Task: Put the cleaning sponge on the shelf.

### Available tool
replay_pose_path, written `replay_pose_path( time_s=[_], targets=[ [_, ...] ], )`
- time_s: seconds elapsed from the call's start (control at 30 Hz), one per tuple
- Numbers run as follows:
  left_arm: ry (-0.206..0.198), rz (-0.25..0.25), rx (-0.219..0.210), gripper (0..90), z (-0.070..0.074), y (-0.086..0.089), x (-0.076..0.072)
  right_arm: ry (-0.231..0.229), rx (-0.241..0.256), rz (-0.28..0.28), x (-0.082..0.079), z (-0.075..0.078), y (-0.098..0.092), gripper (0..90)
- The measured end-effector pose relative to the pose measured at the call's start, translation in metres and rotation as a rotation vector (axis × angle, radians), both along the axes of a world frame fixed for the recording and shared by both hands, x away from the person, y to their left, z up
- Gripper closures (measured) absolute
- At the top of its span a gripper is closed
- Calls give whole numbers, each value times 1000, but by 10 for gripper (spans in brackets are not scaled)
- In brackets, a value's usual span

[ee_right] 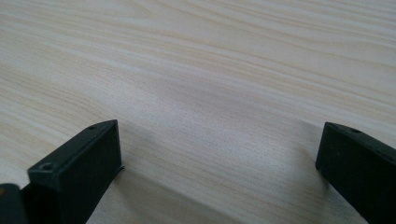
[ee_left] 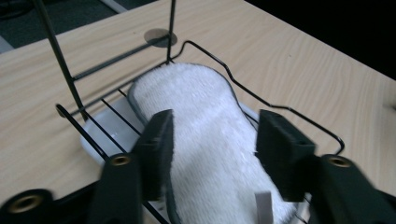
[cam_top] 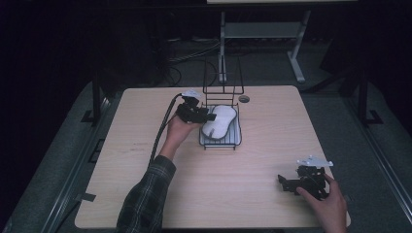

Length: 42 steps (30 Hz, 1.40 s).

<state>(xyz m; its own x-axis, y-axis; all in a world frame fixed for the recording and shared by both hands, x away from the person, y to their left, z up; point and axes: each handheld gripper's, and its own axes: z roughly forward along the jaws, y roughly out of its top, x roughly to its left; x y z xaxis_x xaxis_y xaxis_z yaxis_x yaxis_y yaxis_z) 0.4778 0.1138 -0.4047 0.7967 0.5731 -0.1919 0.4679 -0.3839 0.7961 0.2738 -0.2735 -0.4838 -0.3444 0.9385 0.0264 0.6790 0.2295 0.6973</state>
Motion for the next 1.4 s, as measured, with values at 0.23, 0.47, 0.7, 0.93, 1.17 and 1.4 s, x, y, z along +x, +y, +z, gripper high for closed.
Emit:
replay_pose_path(
  time_s=[0.23,0.47,0.7,0.93,1.17,1.4],
  targets=[
    [5,-19,8,899,-6,5,-9,0,0,0,0,0,0,0],
    [16,-9,46,900,-17,8,-11,0,0,0,0,0,0,0],
    [37,-26,67,900,-25,4,-13,0,0,0,0,0,0,0],
    [33,-54,66,900,-25,-4,-18,0,0,0,0,0,0,0],
    [53,-69,29,900,-27,-11,-21,0,0,0,0,0,0,0],
    [42,-74,26,899,-22,-7,-25,0,0,0,0,0,0,0]
  ],
)
